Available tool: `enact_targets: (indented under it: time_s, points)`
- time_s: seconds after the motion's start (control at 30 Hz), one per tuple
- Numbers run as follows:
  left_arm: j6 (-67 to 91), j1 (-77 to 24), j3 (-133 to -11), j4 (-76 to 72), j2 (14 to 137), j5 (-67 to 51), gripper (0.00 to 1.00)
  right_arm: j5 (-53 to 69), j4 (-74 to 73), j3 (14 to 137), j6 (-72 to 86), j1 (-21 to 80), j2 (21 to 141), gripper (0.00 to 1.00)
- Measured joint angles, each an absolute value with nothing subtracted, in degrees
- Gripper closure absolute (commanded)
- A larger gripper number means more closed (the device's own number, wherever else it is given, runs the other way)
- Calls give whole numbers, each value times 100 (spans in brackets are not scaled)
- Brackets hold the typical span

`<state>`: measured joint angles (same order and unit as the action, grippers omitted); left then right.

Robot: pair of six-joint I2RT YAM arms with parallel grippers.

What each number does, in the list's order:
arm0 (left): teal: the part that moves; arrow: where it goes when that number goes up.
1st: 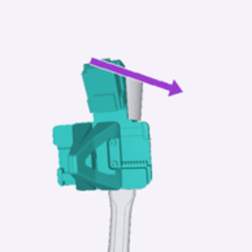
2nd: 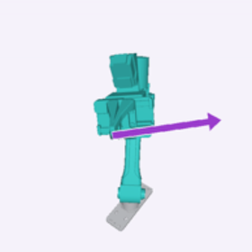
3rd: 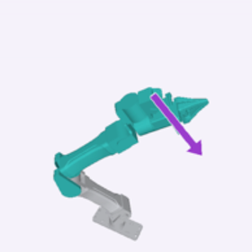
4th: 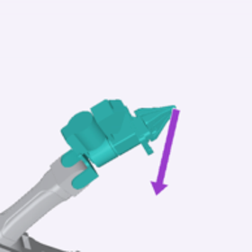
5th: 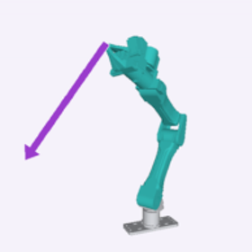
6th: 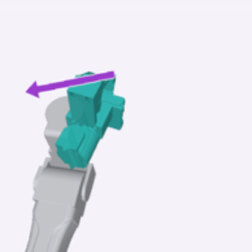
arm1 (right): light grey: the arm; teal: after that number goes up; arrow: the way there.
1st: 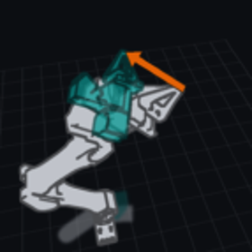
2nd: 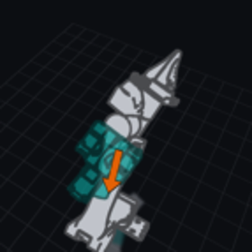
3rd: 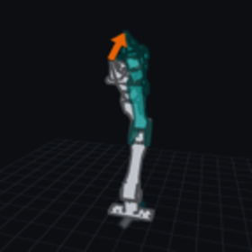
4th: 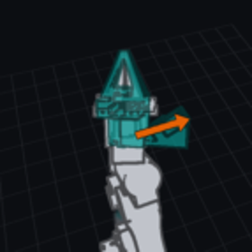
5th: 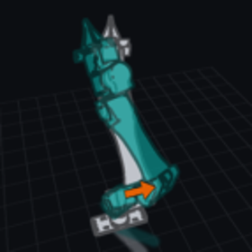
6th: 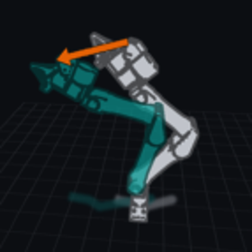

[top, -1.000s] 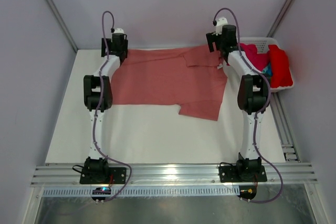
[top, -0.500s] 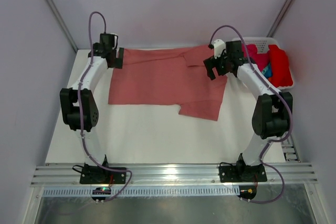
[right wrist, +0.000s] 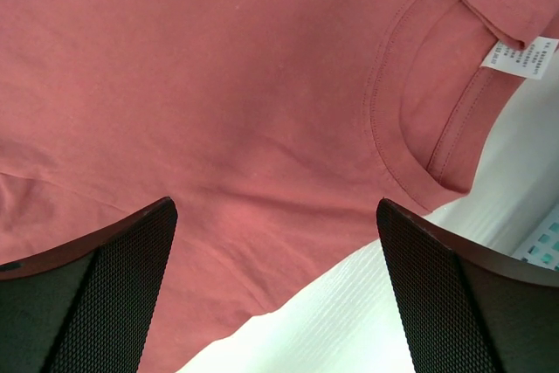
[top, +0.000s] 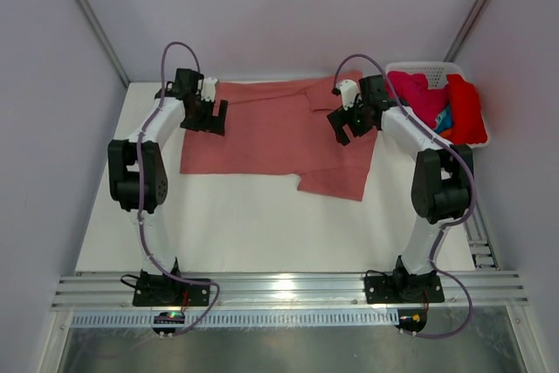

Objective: Fold and stack the t-shirts
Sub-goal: Flatten the tshirt out, then fold the tshirt

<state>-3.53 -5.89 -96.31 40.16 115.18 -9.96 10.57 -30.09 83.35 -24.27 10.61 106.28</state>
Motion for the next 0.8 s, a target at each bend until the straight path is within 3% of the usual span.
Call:
enact_targets:
  time_s: [0.3, 0.8]
  points:
    - [-399, -626, -9791, 4206, 12167, -1232, 10, 668, -3258, 8792, -2521, 1083, 11345, 1]
    - [-670, -631, -10003, 4403, 12381, -1151, 11, -115, -3295, 8724, -2880, 1083, 11443, 1]
